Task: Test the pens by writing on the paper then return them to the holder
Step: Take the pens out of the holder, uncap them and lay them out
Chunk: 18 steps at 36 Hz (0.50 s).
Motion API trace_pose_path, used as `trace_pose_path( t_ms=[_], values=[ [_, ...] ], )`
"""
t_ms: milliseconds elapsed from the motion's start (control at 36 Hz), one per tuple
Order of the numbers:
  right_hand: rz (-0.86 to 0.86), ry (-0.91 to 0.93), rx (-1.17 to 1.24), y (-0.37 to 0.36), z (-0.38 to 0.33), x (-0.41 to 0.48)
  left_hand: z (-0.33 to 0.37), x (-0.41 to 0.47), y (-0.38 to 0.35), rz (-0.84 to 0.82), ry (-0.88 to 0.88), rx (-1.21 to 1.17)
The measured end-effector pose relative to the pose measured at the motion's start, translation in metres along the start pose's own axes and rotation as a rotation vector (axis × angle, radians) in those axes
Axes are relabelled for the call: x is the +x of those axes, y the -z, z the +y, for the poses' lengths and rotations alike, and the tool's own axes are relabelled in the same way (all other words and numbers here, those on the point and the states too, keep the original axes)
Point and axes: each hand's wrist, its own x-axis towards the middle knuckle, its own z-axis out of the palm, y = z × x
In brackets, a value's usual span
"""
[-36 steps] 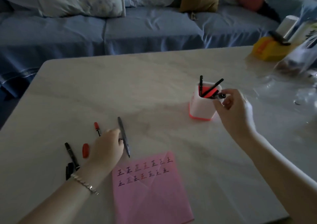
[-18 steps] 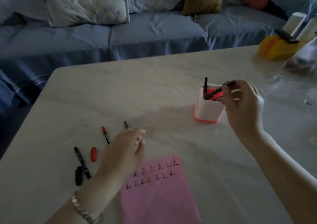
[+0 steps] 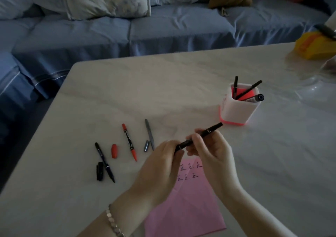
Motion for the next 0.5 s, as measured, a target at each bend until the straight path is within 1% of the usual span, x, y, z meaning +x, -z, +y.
trace_pose_path(
  t_ms=[56, 111, 250, 500],
  values=[
    [-0.033, -0.021, -0.093, -0.005, 0.006, -0.004, 0.002, -0.004, 0.0, -0.03, 0.002, -0.038],
    [-0.054, -0.025, -0.123, -0.009, 0.008, -0.007, 0.003, -0.007, 0.001, -0.045, 0.005, -0.046],
    [-0.089, -0.079, -0.08, -0.013, 0.011, -0.007, -0.003, -0.01, 0.003, -0.069, 0.022, -0.014],
    [-0.13, -0.129, -0.015, -0.014, 0.012, -0.008, -0.011, -0.012, 0.002, -0.016, 0.012, 0.025]
  ],
)
